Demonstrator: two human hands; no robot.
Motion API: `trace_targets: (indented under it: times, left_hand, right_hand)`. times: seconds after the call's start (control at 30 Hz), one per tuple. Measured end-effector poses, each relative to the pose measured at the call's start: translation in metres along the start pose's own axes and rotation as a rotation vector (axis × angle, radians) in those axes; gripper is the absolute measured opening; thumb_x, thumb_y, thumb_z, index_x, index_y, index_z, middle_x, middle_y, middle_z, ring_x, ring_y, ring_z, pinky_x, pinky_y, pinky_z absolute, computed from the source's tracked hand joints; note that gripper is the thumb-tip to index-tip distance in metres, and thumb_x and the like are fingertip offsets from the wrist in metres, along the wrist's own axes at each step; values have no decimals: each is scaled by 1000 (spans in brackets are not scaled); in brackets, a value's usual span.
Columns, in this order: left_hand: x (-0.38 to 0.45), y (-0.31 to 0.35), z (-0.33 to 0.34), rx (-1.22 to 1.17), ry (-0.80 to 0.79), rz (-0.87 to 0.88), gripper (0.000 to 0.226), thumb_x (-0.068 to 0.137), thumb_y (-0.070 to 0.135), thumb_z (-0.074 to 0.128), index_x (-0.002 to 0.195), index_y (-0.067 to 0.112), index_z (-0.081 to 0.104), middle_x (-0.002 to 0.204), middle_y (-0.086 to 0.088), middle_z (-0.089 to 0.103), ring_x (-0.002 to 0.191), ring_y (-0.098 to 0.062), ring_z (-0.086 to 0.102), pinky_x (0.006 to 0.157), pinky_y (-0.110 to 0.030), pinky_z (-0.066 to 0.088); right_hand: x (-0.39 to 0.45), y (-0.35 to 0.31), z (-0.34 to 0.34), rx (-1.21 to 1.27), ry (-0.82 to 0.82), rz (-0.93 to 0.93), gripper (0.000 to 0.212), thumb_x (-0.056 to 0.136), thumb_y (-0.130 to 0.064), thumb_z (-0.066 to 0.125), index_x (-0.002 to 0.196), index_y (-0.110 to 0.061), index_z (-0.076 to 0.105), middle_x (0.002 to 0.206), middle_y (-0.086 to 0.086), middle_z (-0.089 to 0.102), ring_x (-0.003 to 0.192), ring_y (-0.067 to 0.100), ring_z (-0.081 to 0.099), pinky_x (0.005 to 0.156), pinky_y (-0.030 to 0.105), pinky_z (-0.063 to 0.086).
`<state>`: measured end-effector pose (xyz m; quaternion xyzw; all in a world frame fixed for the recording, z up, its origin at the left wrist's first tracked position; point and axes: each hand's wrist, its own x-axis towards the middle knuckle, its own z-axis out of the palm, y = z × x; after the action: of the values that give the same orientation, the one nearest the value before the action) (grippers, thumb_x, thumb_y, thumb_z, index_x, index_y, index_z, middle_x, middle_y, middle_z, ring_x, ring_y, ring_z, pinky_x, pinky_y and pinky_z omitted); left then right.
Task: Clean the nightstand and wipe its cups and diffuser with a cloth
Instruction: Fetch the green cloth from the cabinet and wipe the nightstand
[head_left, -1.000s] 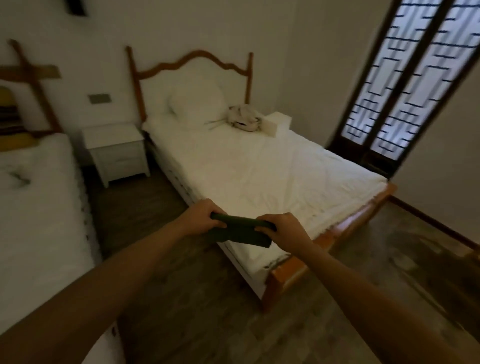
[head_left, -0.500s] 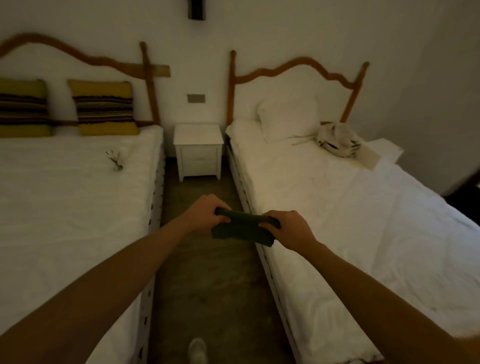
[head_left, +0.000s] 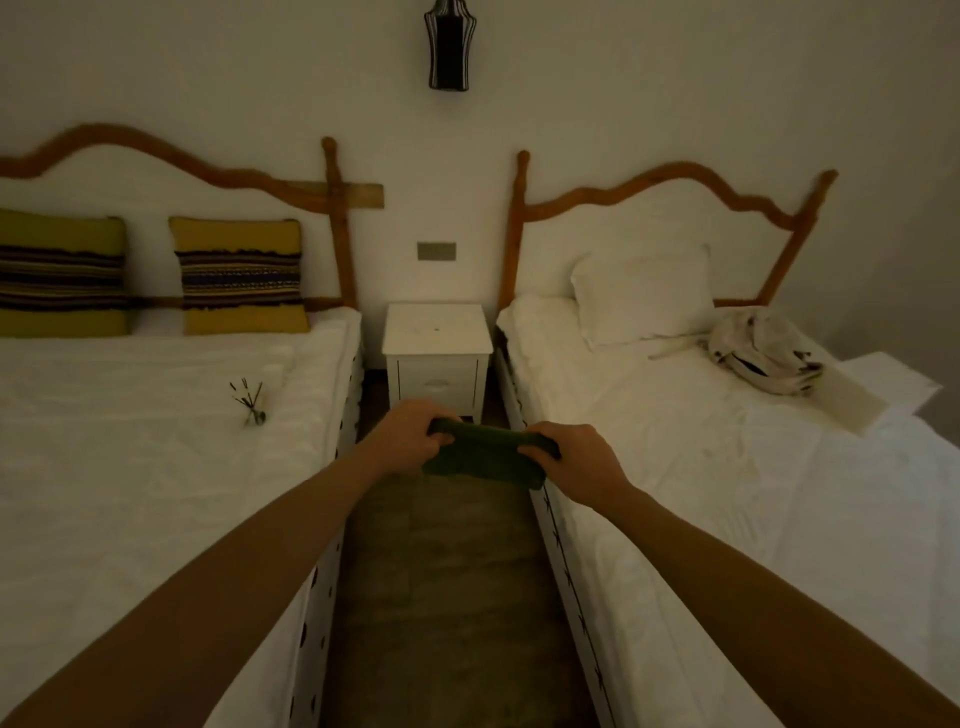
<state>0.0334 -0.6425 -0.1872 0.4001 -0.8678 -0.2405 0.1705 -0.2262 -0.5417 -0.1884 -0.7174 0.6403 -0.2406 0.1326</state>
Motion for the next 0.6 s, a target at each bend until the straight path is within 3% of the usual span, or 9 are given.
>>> trace_targets:
  times: [0.13,0.27,0.37,0.6]
  left_hand:
    - [62,-27,-26,36,-24,22,17,91,19,65,104,24,74,90,11,67,84,2,58,80,-18,45]
    - [137,-44,-50,56,-27,54,16,92,15,63,104,17,73,95,1,70,90,-10,62,91,-29,48]
    - [202,-65,-60,83,-18,52,18,93,14,62,107,13,73,103,-5,70,99,-17,61,97,-33,47]
    - [356,-127,-78,99,-20,18,20,92,16,64,111,15,71,107,-3,70,101,-13,60,96,-27,45]
  right_hand:
    - [72,18,2,-9,7,-21,24,100,-36,56,115,-23,70,97,-3,72,81,5,58,81,24,53]
    - [148,46,2,-21,54,0,24,101,-34,56,115,-20,70,98,-2,71,83,4,56,77,14,42]
    - [216,71,-1,-23,65,13,25,101,-33,55,114,-18,69,100,2,72,84,6,56,78,15,41]
    - [366,133,-11,-78,-3,9,27,104,-34,49,115,-18,67,106,3,71,95,15,65,91,26,52]
